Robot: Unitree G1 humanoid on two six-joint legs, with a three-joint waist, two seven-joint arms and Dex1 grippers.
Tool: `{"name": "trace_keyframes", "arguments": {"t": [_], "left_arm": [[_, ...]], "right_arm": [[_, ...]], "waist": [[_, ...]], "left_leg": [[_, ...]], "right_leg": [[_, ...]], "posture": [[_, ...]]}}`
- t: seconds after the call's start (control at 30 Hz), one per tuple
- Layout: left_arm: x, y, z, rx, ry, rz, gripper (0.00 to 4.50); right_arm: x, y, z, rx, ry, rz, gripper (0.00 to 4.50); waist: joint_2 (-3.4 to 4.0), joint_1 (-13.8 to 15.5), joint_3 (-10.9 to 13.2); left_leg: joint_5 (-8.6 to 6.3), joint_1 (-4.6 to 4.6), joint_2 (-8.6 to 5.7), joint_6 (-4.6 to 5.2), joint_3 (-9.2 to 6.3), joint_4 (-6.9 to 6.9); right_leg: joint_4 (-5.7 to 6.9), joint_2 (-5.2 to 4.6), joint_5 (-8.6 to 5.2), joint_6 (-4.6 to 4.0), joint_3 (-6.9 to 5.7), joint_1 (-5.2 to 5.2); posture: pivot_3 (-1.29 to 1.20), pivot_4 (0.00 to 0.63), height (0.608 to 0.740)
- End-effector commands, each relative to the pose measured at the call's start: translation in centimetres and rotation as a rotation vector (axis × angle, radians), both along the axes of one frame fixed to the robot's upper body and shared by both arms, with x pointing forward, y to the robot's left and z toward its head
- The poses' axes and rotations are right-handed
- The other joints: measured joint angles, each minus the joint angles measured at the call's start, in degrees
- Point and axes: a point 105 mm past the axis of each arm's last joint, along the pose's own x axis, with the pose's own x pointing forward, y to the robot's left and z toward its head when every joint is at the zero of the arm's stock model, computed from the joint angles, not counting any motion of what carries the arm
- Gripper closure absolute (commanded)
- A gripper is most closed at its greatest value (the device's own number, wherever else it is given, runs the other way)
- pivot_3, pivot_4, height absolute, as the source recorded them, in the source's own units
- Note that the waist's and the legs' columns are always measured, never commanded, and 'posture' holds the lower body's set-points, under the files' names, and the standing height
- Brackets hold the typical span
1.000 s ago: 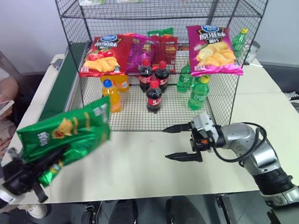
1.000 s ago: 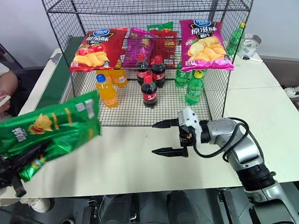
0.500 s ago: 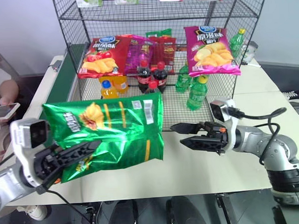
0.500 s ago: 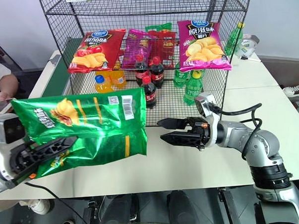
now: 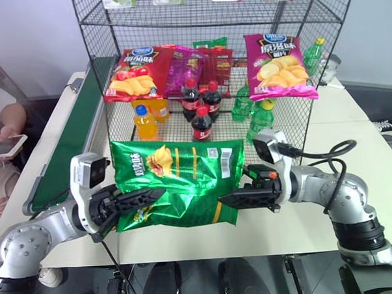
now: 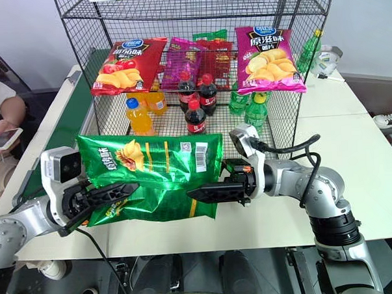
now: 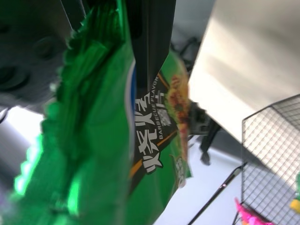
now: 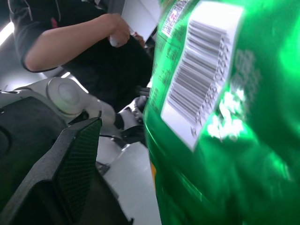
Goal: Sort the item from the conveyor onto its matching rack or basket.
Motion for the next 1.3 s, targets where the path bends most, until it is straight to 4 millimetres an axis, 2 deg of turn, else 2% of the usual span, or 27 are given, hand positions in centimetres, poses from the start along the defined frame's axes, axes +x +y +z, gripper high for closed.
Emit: {"name": "trace_keyframes", "arguments": {"t": [0.03, 0.2, 0.5, 0.7, 0.8, 1.03, 1.07, 1.17, 1.3], "left_arm": [[0.1, -0.1, -0.4, 0.021, -0.069, 0.004, 4.46], [0.7, 0.1, -0.9, 0.038, -0.163, 0.055, 4.46], [1.2, -0.1, -0.2, 0.010, -0.220, 0.115, 4.46], [1.2, -0.1, -0.3, 0.021, -0.227, 0.124, 4.46], [1.4, -0.1, -0.2, 0.015, -0.235, 0.139, 4.50], [1.8, 0.8, -0.9, 0.047, -0.230, 0.181, 4.50], [1.9, 1.0, -1.0, 0.050, -0.226, 0.191, 4.50], [2.0, 1.6, -1.7, 0.079, -0.222, 0.225, 3.72], [1.8, 2.1, -2.0, 0.082, -0.214, 0.243, 1.72]], "right_arm": [[-0.6, 0.4, 0.6, 0.005, -0.004, 0.055, 0.00], [-0.6, 0.6, 0.3, -0.012, 0.023, 0.057, 0.00], [0.0, 1.2, -1.2, -0.061, 0.010, 0.008, 0.00], [0.3, 1.3, -0.9, -0.037, 0.005, -0.009, 0.00], [0.4, 1.3, -1.0, -0.046, 0.005, -0.019, 0.79], [0.4, 1.2, -1.1, -0.051, -0.004, -0.032, 4.26], [0.5, 1.2, -1.0, -0.048, -0.005, -0.038, 4.44], [0.8, 1.2, -1.2, -0.063, -0.030, -0.059, 4.50], [1.2, 1.0, -1.4, -0.095, -0.101, -0.102, 4.50]], "waist": [[0.00, 0.0, 0.0], [0.00, 0.1, 0.0], [0.00, 0.2, 0.0], [0.00, 0.1, 0.0], [0.00, 0.1, 0.0], [0.00, 0.1, 0.0], [0.00, 0.1, 0.0], [0.00, -0.1, 0.0], [0.00, -0.1, 0.0]], "left_leg": [[0.00, 0.00, 0.00, 0.00, 0.00, 0.00], [0.00, -0.01, 0.00, 0.00, 0.00, 0.01], [0.00, -0.04, -0.01, 0.00, 0.00, -0.01], [0.00, -0.04, 0.00, 0.00, -0.01, -0.02], [0.00, -0.05, -0.01, 0.00, -0.01, -0.02], [0.00, -0.05, -0.01, 0.00, -0.01, -0.04], [0.00, -0.05, 0.00, 0.00, -0.01, -0.05], [0.00, -0.05, -0.01, 0.00, -0.01, -0.07], [0.00, -0.07, 0.00, 0.00, -0.01, -0.10]], "right_leg": [[0.00, 0.00, 0.00, 0.00, 0.00, 0.00], [0.00, -0.02, 0.00, 0.00, 0.00, 0.00], [-0.03, -0.10, 0.00, 0.00, -0.01, -0.01], [-0.03, -0.10, 0.00, 0.00, -0.01, -0.02], [-0.04, -0.11, 0.00, 0.00, -0.01, -0.02], [-0.06, -0.12, 0.00, 0.00, -0.01, -0.02], [-0.07, -0.12, 0.00, 0.00, -0.01, -0.02], [-0.07, -0.14, 0.00, -0.01, -0.01, -0.03], [-0.08, -0.15, 0.00, -0.01, -0.01, -0.07]], "posture": [[0.00, 0.150, 0.739], [0.00, 0.150, 0.739], [0.00, 0.150, 0.739], [0.00, 0.150, 0.739], [0.00, 0.150, 0.739], [0.00, 0.150, 0.739], [0.00, 0.150, 0.739], [0.00, 0.150, 0.739], [0.00, 0.150, 0.739]]}}
